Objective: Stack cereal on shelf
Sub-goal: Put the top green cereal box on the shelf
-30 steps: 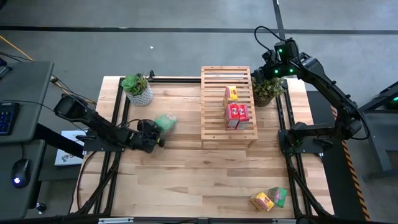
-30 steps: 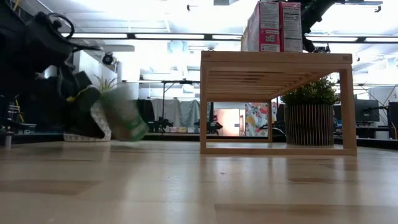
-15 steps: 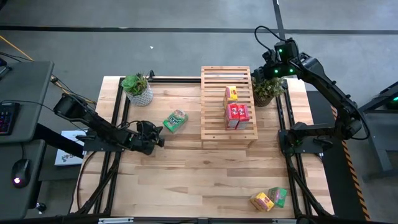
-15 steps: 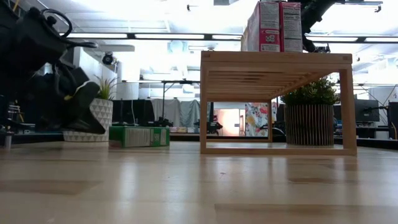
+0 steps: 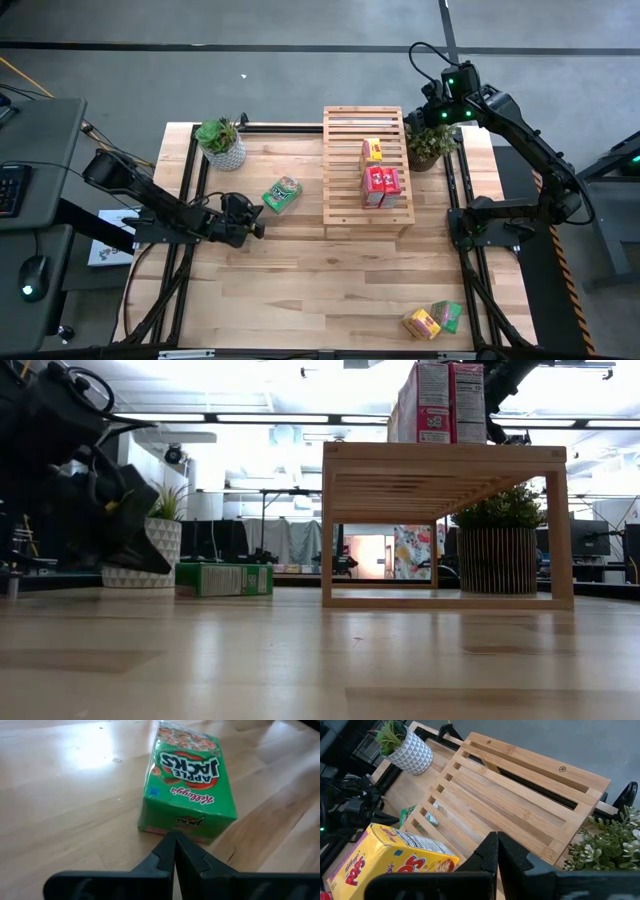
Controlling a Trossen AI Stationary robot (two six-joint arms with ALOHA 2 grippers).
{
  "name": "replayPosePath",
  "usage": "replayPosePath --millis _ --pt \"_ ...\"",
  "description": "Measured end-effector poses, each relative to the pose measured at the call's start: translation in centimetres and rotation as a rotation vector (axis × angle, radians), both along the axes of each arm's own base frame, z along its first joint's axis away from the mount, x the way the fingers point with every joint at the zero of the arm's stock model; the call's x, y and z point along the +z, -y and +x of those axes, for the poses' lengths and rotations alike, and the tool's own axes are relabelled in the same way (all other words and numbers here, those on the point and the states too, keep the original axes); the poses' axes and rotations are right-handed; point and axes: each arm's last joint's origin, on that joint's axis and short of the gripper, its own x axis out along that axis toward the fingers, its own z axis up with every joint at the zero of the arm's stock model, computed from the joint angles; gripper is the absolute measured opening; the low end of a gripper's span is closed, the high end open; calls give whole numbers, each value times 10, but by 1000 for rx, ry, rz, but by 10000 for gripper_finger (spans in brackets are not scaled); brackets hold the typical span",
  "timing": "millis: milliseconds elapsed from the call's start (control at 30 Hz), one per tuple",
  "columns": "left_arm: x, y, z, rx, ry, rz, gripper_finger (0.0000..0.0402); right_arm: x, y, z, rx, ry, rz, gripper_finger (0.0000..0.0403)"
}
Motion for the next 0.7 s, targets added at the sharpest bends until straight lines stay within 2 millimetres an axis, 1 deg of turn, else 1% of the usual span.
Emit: replayPosePath --millis 167,433,700 --pt "1 0 0 -3 1 -3 0 0 0 0 8 -3 -7 0" --pt "7 -6 4 -47 16 -111 0 0 0 0 18 -7 -18 0" --pt "20 -17 6 -98 10 -54 0 0 0 0 31 -13 -32 0"
